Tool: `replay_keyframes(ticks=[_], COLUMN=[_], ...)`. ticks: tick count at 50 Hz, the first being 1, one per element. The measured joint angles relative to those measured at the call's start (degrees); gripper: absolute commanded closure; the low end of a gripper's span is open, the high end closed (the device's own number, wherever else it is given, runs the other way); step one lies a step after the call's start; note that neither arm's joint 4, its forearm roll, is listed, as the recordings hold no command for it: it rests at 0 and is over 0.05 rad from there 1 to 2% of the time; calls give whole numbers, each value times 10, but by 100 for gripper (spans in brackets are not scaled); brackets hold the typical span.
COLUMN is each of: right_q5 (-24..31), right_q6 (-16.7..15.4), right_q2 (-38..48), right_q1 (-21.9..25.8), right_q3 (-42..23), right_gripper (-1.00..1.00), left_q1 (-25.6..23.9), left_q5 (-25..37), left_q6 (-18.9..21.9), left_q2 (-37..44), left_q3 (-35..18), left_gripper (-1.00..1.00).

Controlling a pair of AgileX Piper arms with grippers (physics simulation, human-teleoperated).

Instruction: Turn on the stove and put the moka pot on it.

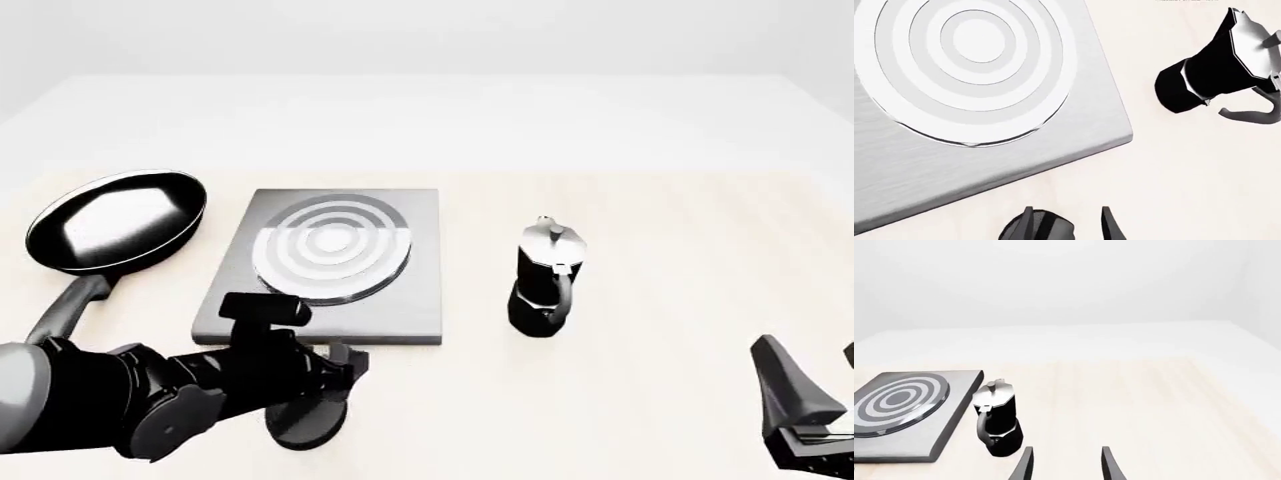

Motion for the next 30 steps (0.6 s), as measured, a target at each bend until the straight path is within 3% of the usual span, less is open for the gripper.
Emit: replay_keyframes(ticks=[10,23,30], right_q5=[-2,-5,-6], right_q6=[0,-3,-4], right_q2=[0,0,0], right_q1=[2,6,10], right_q3=[0,0,0], right_gripper=[-100,-100,-100], left_q1=[30,99,138], left_q5=[69,234,290], left_q6=[32,119,163], left_q2=[-100,-398,-545], left_q3=[-14,-93,-111], left_gripper=[-100,-100,-100])
